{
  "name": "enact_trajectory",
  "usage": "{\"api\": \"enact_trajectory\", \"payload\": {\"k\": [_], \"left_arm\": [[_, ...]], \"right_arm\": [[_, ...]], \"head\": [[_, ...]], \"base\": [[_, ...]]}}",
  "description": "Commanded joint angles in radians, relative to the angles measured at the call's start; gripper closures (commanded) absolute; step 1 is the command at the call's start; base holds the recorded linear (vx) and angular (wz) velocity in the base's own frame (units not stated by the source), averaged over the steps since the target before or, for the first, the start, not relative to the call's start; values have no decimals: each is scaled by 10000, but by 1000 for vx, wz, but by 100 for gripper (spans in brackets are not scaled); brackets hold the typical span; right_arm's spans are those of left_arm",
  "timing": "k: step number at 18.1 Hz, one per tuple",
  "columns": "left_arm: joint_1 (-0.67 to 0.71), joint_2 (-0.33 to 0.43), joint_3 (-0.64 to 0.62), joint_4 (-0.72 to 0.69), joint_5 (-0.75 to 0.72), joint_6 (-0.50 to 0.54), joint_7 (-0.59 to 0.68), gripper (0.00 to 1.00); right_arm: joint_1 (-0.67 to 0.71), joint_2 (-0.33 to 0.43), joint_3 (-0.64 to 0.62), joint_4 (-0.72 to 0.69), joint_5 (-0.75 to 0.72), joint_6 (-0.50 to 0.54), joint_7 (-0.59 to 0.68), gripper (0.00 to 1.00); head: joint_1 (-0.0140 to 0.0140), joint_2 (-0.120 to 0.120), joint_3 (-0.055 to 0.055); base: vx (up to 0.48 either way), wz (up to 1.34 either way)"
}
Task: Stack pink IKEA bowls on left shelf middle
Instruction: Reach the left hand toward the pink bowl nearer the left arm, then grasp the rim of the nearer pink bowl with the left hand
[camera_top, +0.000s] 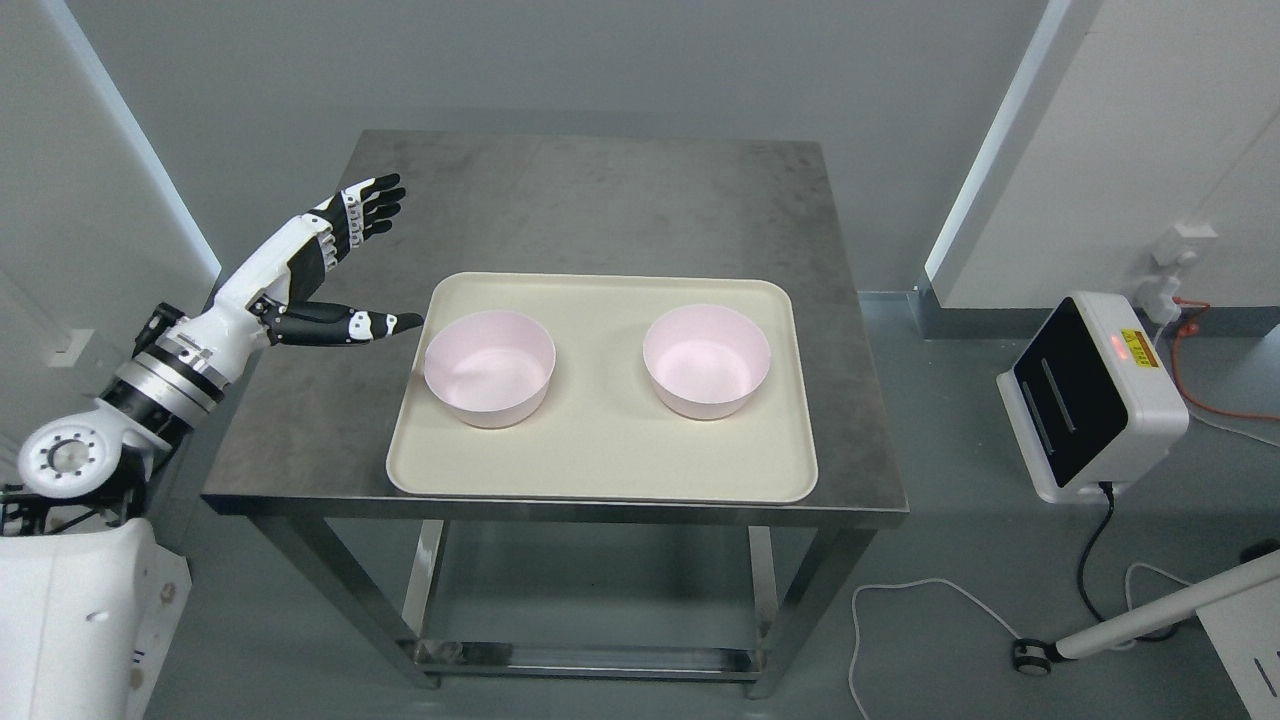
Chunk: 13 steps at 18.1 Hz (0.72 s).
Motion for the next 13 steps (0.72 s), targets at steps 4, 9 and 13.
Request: {"api": "enact_trajectory", "payload": {"k": [4,9,13], "left_arm": [[-2088,1622,-4365,518,-1833,1126,-424,8],[-2105,1116,-4983,687,-3231,1126,-992,15],[-2090,687,-5167,687,-3967,1126,-992,18]], "right_arm": [[0,-175,-108,0,77,4,-8,0],[0,-175,-92,0,77,4,-8,0],[0,-175,-107,0,77,4,-8,0]], "head": [[0,0,0],[0,0,0],[0,0,0]], "base": [[0,0],[0,0],[0,0]]}}
